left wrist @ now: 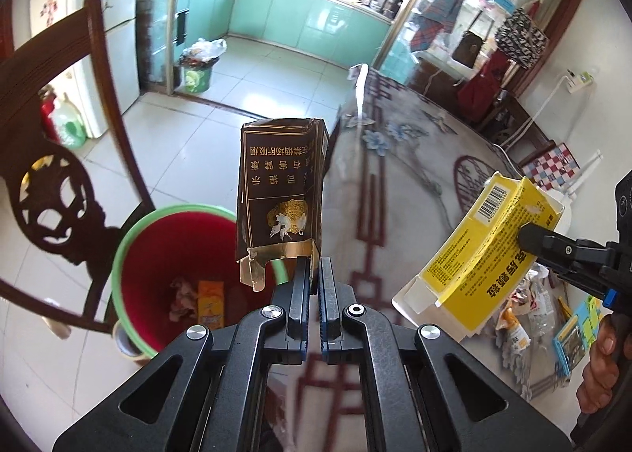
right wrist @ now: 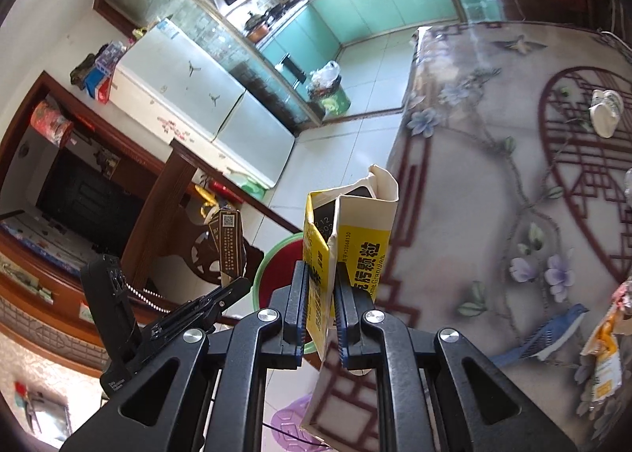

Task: Collect trash
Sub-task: 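Carry the cigarette box and yellow box with both grippers to the bucket, then open both grippers to drop the two boxes into the bucket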

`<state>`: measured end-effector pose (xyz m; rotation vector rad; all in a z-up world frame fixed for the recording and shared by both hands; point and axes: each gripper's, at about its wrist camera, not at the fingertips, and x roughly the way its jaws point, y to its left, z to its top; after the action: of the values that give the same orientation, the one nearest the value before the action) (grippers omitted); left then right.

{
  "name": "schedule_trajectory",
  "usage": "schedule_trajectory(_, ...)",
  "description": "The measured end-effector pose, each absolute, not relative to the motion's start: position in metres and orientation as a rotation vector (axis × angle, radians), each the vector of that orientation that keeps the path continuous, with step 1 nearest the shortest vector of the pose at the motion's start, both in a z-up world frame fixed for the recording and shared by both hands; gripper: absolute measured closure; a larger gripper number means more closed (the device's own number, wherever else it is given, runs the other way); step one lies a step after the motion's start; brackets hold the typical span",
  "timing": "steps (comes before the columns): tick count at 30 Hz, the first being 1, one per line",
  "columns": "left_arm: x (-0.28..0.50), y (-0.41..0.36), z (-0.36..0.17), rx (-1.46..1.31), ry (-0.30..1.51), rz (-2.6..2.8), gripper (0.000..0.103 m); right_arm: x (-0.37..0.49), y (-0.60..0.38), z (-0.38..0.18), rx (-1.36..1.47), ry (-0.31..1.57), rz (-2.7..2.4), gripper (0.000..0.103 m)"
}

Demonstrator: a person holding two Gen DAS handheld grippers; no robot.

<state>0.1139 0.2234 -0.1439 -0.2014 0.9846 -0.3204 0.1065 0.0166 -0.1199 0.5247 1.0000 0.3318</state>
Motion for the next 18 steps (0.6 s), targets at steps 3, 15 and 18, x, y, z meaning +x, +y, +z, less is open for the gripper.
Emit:
schedule_trajectory(3,0.118,0.238,-0.152,-0.218,1.004,-0.288,0.099,0.12,0.035,-0.13,0.514,1.023,0.359,0.092)
schedule_trajectory(15,0.135,0.279,-0.176,-0.234,1.056,-0.196,0.099,0.171,0.104,-0.169,0.435,1.094,0.44,0.092)
schedule_trajectory(18,0.139,0.286,-0.181,-0.223,1.071,-0.177,0.099,0.178,0.117,-0.179,0.427,1.117,0.463,0.092)
